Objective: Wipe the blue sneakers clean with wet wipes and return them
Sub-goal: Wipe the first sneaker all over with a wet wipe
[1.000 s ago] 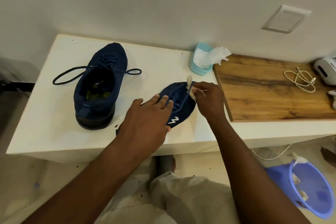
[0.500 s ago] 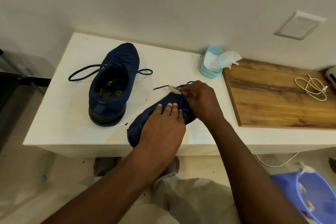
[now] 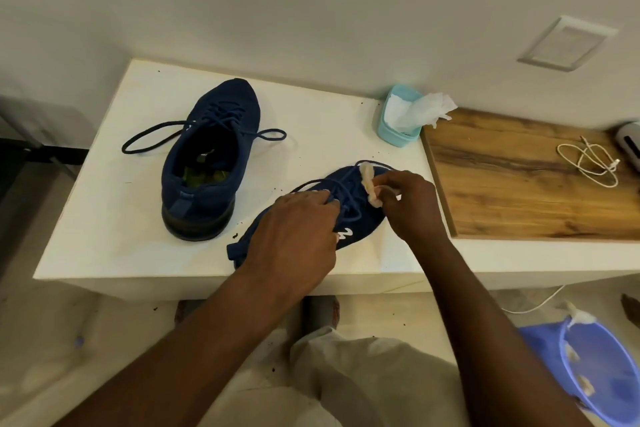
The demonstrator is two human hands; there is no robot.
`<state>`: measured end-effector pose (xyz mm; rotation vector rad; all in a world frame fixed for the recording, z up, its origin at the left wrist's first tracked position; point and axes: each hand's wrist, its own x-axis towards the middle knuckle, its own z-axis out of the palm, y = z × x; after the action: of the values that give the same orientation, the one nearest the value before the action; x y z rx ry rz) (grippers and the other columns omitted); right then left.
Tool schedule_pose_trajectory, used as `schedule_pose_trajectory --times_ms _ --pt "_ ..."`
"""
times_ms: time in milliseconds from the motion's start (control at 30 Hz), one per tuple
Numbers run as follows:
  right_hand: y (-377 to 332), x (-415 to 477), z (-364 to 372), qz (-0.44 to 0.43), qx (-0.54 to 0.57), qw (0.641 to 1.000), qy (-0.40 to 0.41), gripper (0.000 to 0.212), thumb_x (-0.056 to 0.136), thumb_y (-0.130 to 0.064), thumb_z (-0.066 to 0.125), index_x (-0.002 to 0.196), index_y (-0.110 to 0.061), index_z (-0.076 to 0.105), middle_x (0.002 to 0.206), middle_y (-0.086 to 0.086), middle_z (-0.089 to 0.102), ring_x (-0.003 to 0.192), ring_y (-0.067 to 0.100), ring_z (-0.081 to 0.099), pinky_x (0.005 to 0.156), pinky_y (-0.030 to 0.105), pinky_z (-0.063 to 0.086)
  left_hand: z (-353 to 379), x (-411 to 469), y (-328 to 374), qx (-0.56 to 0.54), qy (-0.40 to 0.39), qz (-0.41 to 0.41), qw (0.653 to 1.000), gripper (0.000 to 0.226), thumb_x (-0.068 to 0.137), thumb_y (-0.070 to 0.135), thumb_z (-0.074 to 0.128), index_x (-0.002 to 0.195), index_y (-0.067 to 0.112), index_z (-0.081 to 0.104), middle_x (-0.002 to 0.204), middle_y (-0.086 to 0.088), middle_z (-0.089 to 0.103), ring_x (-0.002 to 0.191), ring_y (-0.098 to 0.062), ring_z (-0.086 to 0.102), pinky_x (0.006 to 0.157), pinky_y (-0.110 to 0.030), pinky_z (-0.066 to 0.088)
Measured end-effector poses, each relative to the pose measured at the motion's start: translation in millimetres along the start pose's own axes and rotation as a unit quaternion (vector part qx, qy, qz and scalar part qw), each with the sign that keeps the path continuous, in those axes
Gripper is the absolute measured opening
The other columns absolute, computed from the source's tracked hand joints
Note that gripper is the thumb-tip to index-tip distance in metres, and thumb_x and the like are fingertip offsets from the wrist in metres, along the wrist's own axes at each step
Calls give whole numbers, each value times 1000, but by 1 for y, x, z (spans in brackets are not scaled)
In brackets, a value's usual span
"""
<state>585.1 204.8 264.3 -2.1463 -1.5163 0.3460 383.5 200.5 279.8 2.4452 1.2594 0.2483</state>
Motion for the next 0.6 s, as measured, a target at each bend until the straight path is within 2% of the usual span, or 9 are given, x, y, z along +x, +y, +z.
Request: schedule_pose_trajectory --times_ms 33,100,167,200,300,400,467,533,600 --pt "-4 -2 1 6 -3 1000 -2 18 89 -2 61 95 -12 75 92 -4 66 87 14 61 71 19 43 0 1 0 -7 4 -9 1000 55 103 38 51 154 23 37 158 4 39 141 -15 39 116 -29 28" --pt "-15 -9 5 -26 8 997 -75 16 90 -5 61 95 -11 76 91 -1 71 81 13 63 72 27 52 -1 1 -2 -18 19 -27 999 53 101 39 53 150 22 43 151 4 47 136 -15 45 112 -29 32" --pt "-19 -17 5 -66 13 985 -156 18 89 -6 64 94 -16 78 90 -1 72 77 11 64 70 27 55 -2 2 -5 -21 28 -41 999 47 100 39 54 143 21 50 140 3 57 126 -16 52 107 -31 37" --pt "-16 -15 4 -64 12 984 -164 17 88 -8 67 95 -18 78 92 -3 72 79 9 63 70 25 54 -2 3 -7 -21 29 -47 998 46 100 41 54 142 22 51 137 3 59 123 -17 54 105 -33 40" --pt "-1 0 0 -5 -19 998 -58 15 87 -12 69 100 -16 76 100 -3 69 84 8 57 74 22 42 0 3 -10 -10 21 -57 998 52 101 44 50 148 23 46 140 4 57 124 -18 54 105 -37 42" --pt "-3 9 4 31 -43 998 37 18 89 -12 63 104 -12 74 102 5 67 88 18 60 72 26 43 2 3 -9 1 20 -53 998 52 101 44 49 148 22 46 139 4 58 123 -19 55 105 -38 41" --pt "-10 7 12 6 -69 997 24 17 89 -10 61 101 -11 73 96 6 64 84 20 59 67 28 45 1 4 -9 0 19 -54 998 52 101 44 49 148 23 46 140 4 58 123 -19 54 105 -38 42" --pt "-16 0 20 -37 -79 995 -49 16 89 -9 61 99 -9 73 93 1 62 82 19 59 66 27 47 1 4 -9 3 15 -56 998 53 101 45 49 149 23 44 140 4 57 124 -19 54 104 -38 42" --pt "-15 -8 19 -53 -73 990 -109 22 90 -12 62 111 -9 70 108 4 62 99 21 60 80 26 47 1 3 -9 4 16 -56 998 52 101 45 49 149 24 44 140 5 57 124 -18 53 104 -38 41"
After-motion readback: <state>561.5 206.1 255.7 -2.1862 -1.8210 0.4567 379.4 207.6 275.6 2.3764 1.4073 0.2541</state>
